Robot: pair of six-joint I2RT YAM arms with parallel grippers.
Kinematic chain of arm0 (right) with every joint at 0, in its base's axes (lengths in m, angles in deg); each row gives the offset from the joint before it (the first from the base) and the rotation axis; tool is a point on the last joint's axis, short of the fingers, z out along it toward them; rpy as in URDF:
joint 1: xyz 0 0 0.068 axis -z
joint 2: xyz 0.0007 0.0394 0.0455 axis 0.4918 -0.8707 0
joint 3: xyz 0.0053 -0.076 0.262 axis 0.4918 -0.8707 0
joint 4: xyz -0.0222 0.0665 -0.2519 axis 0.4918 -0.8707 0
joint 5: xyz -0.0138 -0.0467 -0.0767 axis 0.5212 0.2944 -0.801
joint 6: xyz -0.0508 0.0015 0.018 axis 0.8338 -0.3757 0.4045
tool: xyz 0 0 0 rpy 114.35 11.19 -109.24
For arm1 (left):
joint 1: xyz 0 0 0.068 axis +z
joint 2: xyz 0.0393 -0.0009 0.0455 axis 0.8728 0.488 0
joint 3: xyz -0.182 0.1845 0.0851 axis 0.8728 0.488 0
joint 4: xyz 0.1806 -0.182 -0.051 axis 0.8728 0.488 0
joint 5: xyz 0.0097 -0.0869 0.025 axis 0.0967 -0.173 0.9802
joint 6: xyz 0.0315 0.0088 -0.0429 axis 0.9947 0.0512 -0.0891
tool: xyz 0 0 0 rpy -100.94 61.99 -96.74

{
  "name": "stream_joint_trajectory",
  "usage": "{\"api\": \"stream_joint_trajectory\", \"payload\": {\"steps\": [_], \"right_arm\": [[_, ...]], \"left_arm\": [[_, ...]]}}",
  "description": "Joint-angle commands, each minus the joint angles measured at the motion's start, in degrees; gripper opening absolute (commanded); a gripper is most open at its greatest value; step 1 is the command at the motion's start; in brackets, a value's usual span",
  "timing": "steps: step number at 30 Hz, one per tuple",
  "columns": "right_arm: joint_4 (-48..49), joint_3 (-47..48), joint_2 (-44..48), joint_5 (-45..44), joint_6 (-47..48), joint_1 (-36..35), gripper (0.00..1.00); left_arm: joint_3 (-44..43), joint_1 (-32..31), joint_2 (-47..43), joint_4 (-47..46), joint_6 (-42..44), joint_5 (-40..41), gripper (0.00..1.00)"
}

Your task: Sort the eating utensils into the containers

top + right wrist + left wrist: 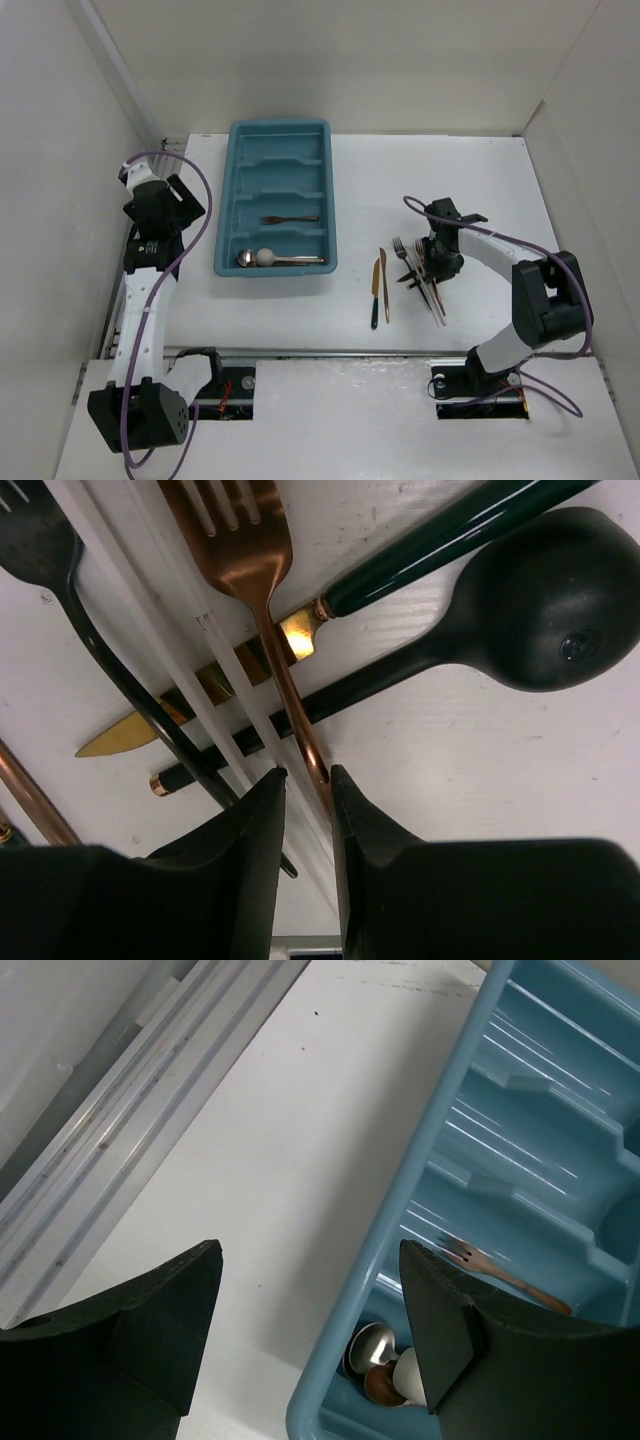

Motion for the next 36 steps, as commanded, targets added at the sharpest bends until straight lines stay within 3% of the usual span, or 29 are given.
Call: {"api": "stream_joint_trajectory", "payload": {"steps": [1, 10, 15, 19, 25, 36], "right_arm": [[2.5, -0.3, -0.7, -1.3, -1.2, 0.7, 0.3], [1.9, -0.3, -0.1, -2.6, -0.1, 3.1, 0.28], [-3.1, 3.9, 4.2, -1.4, 3.5, 3.1, 0.37], [-4.3, 4.4, 5.3, -2.6, 3.5, 5.3, 0.37], [-1.2, 2.0, -0.5, 0.2, 3.5, 5.8, 0.32], [0.7, 0.9, -1.8, 2.0, 3.5, 5.8, 0.32]], "left_arm": [[0.1, 0.4, -1.9, -1.1, -0.7, 0.7, 0.69], [0.1, 0.4, -1.9, -1.1, -0.7, 0.7, 0.69], [0.1, 0.4, -1.4, -1.1, -0.7, 0.7, 0.69], [0.1, 0.4, -1.4, -1.6, -0.7, 0.7, 0.69], [0.1, 0.4, -1.4, -1.6, -0.2, 0.7, 0.69], [0.1, 1.4, -1.4, -1.6, -0.2, 1.3, 0.69]]}}
